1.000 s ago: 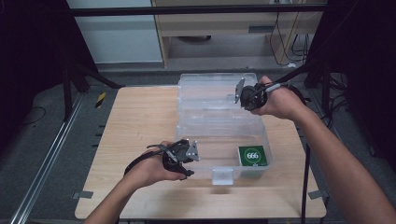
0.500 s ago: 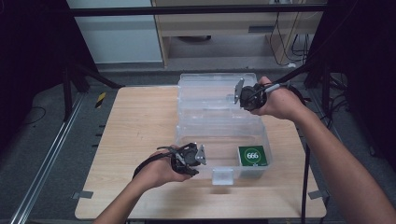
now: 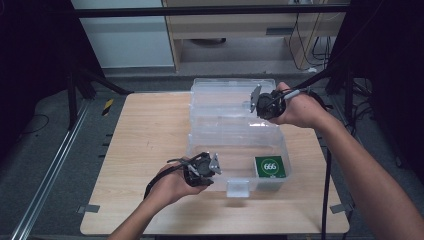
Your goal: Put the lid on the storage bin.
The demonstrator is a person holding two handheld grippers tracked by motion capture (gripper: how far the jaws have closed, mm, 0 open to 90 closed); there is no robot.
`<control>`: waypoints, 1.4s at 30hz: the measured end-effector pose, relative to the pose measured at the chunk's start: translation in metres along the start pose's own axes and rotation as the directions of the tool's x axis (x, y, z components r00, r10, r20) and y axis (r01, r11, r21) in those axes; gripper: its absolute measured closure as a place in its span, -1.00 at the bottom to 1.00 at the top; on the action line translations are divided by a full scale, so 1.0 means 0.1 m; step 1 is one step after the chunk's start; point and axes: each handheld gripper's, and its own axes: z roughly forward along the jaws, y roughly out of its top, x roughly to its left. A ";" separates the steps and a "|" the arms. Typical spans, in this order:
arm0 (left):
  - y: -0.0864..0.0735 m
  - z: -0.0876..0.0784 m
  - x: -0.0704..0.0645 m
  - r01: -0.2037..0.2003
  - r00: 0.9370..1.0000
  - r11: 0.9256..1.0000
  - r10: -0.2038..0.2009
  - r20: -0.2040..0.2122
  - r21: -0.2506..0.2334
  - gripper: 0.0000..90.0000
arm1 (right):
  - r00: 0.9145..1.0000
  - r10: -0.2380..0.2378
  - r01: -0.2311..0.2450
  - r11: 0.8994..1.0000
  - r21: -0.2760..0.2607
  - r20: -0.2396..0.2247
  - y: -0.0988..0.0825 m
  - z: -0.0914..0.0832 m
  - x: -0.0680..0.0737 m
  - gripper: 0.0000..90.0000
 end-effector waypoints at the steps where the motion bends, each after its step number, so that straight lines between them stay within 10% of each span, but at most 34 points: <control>1: 0.00 0.00 0.00 0.001 1.000 1.000 -0.001 -0.002 -0.003 0.77 | 1.000 -0.001 0.001 1.000 -0.006 0.000 0.00 -0.01 0.01 0.87; 18: -0.04 0.01 -0.03 0.029 0.999 0.999 -0.030 -0.019 -0.022 0.71 | 0.999 -0.003 0.006 0.997 -0.076 0.033 -0.05 -0.27 0.37 0.89; 33: 0.03 0.05 0.06 0.056 0.997 0.998 -0.056 -0.058 -0.013 0.70 | 0.999 0.015 -0.012 0.999 -0.051 0.051 0.00 -0.14 0.15 0.86; 42: 0.03 0.06 0.04 0.055 0.996 0.998 -0.055 -0.075 -0.010 0.67 | 0.997 -0.013 0.019 0.997 -0.074 0.079 0.00 -0.22 0.29 0.87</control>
